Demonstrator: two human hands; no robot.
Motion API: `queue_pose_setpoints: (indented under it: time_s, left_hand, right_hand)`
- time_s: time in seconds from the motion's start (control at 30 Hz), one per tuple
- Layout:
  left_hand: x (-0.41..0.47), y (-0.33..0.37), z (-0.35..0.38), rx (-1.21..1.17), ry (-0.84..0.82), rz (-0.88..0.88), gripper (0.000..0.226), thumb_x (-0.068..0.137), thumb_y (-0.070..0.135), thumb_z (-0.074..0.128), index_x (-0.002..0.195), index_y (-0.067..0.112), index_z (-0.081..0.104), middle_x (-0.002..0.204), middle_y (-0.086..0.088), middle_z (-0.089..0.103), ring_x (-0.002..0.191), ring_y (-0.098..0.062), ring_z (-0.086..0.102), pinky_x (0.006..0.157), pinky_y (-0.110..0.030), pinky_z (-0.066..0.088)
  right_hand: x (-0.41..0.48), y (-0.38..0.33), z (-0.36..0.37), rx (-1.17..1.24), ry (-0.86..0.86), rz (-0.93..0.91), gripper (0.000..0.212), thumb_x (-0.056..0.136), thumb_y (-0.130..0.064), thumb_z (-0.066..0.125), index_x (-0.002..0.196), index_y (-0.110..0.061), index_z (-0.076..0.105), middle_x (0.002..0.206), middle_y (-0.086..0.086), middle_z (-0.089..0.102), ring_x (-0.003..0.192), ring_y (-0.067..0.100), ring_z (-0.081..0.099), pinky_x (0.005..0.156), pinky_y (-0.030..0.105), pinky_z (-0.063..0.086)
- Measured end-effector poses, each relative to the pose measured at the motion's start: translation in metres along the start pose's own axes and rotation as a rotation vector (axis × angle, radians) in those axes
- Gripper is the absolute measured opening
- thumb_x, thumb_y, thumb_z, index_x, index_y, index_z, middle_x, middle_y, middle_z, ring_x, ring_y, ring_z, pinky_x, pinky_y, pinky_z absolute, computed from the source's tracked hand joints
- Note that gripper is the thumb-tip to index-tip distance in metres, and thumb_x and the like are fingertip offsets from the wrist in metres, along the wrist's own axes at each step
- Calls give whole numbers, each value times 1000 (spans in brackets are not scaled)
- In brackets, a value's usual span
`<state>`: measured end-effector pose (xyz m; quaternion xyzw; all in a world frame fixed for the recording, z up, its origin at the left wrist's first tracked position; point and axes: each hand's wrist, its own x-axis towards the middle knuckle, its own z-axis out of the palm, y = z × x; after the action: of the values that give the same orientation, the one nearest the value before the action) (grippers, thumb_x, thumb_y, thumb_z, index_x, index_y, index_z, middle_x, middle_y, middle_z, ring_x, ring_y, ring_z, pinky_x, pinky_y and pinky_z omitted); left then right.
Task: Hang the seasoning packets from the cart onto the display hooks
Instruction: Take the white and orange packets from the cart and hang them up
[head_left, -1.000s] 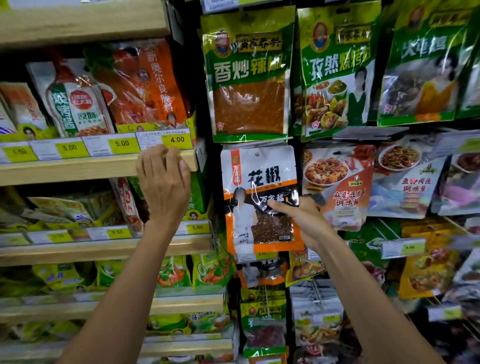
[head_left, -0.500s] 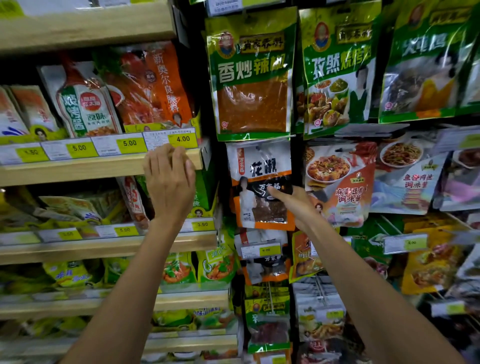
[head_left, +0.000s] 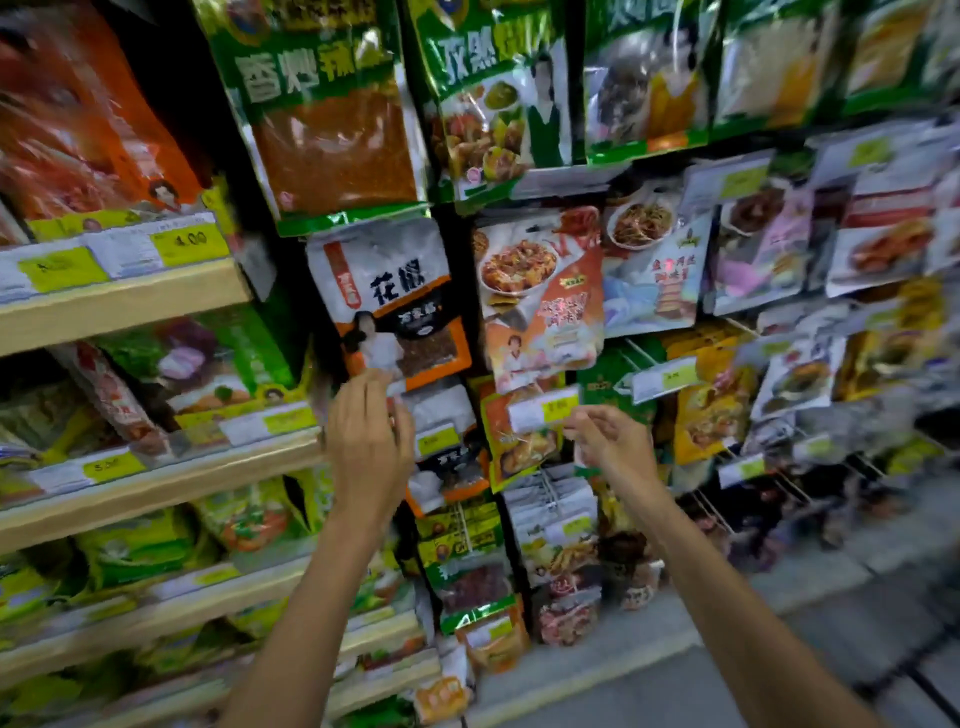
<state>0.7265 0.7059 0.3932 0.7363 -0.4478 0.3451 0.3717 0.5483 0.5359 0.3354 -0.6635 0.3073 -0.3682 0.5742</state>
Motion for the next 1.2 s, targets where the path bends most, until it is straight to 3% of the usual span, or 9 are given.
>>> queue_pose_setpoints:
  time_s: [0.17,0.3,0.37,0.43,0.5,0.57,0.77,0.9,1.2]
  left_hand:
    - [-98,94,70,-459,-532,-488,29,102,17,40,96,-1,63,81,-23,59,71,-33,57,63,-39,41]
    - [-170,176,112,-637,-754,-715,25,98,1,44,82,0,63,74,-18,63,65,-22,58,66,-31,45]
    - [-197,217,129,-691,-844,-752,24,95,-6,44,84,1,64,76,-8,66,66,-6,61,62,-12,45]
    - [-223,259,145,-740,-962,-794,26,95,-7,43,81,4,61,81,-16,67,71,-21,63,70,-25,51]
    - [-243,298,164,-746,-1063,-776,26,96,-5,44,80,8,61,80,-17,67,77,-28,63,77,-38,50]
    - [-255,333,184,-736,-1150,-702,21,96,0,48,84,6,63,75,-7,67,75,-23,63,77,-37,49]
    - [-250,440,249,-739,-1281,-533,17,98,9,47,93,7,64,78,4,63,74,-11,60,62,-8,41]
    - [-233,498,294,-734,-1338,-357,17,99,14,48,92,12,64,77,7,64,73,-1,57,58,-3,40]
    - [-190,626,439,-779,-1417,-157,13,98,15,49,99,20,61,83,4,67,71,-22,63,53,-16,42]
  right_hand:
    - [-80,69,-96,-83,212,175,24,99,-25,50,91,-10,68,77,8,70,75,26,68,68,36,52]
    - [-158,120,-176,-133,383,367,25,100,-11,47,81,-17,62,76,9,67,71,23,66,71,37,55]
    - [-193,136,-217,-186,394,444,19,100,-11,47,86,-15,60,79,11,68,71,22,66,70,29,55]
    - [-226,150,-258,-261,424,513,13,99,-15,50,92,-16,60,81,5,71,67,11,67,62,14,49]
    - [-253,160,-299,-311,477,576,11,98,-17,52,94,-16,62,80,1,72,66,5,67,61,13,47]
    - [-271,166,-339,-325,518,642,12,98,-16,52,94,-13,64,81,1,72,67,5,68,63,15,49]
    - [-282,161,-449,-358,728,690,9,97,-14,54,97,-15,63,85,-1,72,73,4,68,62,9,46]
    - [-268,164,-508,-281,897,689,10,96,-9,55,96,-12,65,84,0,73,74,9,70,69,18,50]
    - [-195,201,-627,-205,1157,733,10,91,-5,61,94,-13,65,82,4,73,77,21,70,69,25,51]
